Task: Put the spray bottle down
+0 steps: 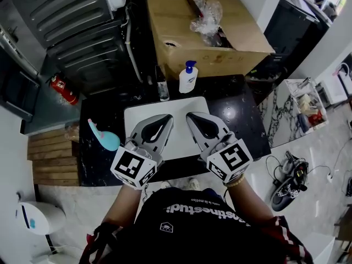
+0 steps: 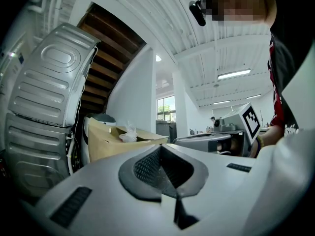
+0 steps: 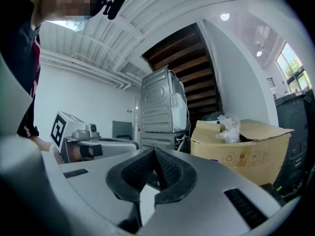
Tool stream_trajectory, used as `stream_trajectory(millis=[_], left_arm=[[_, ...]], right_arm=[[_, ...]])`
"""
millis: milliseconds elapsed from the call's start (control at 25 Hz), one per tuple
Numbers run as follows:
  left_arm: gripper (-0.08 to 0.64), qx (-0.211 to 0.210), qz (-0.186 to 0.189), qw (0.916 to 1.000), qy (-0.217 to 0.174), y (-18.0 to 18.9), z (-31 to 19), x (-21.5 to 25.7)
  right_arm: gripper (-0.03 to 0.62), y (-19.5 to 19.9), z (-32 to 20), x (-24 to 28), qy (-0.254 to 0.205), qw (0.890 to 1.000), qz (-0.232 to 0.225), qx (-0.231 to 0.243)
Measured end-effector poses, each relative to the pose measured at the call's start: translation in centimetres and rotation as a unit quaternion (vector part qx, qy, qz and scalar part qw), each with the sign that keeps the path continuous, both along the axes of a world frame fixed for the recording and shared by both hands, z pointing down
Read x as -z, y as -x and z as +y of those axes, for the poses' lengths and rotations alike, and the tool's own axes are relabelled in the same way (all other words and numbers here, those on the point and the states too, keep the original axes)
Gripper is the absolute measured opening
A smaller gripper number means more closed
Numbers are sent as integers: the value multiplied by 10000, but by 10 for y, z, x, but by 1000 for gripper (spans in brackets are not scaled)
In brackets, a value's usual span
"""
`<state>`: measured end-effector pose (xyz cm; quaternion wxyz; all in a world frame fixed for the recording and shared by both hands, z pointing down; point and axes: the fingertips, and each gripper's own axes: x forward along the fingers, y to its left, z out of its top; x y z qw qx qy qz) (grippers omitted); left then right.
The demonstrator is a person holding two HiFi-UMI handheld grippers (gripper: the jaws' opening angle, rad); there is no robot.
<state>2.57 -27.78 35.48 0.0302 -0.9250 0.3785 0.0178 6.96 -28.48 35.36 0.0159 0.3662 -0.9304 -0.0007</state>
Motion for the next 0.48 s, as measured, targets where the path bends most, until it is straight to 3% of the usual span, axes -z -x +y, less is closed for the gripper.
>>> stream_trajectory(millis=[480], left_arm=[[15,51,11,10000,-26,-2,-2,1]], right_arm=[[37,-8,-4,-5,62,9999,-9,-143]])
